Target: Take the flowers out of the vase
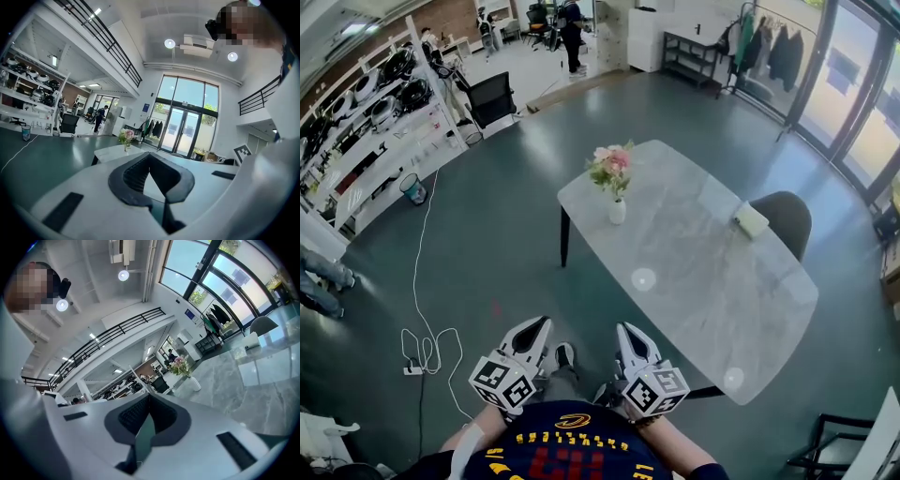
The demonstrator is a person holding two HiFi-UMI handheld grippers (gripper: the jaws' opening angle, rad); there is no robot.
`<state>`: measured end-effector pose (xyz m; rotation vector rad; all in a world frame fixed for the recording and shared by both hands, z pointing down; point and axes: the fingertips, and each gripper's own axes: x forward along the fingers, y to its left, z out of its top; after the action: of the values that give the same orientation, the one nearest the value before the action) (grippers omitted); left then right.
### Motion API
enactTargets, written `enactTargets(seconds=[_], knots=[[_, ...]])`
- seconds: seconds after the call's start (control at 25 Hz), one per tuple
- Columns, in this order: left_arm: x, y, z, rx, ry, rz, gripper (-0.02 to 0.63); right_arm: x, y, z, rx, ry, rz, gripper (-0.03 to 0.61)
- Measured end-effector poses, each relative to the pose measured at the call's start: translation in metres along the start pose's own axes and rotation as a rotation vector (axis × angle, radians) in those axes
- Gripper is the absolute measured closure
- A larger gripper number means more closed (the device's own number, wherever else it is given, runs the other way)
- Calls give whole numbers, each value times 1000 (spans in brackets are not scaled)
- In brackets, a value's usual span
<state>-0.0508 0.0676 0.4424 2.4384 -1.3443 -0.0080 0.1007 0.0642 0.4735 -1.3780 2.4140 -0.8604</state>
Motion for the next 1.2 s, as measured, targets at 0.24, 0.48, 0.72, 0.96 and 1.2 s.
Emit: enactTargets(seconds=[0.24,0.48,0.72,0.96,1.2], knots=[[46,7,7,-5,11,-54,611,20,-26,21,-5,-23,-50,571],[103,29,22,6,11,-140,611,54,-57,46,-26,-78,-141,571],[163,63,40,-7,46,-221,611,110,-69,67,-42,-92,-175,571],[203,107,76,-1,7,-263,611,169,-76,79,-44,-89,-228,571],[225,164,91,-37,-5,-258,611,223,-74,72,-45,-69,-250,571]])
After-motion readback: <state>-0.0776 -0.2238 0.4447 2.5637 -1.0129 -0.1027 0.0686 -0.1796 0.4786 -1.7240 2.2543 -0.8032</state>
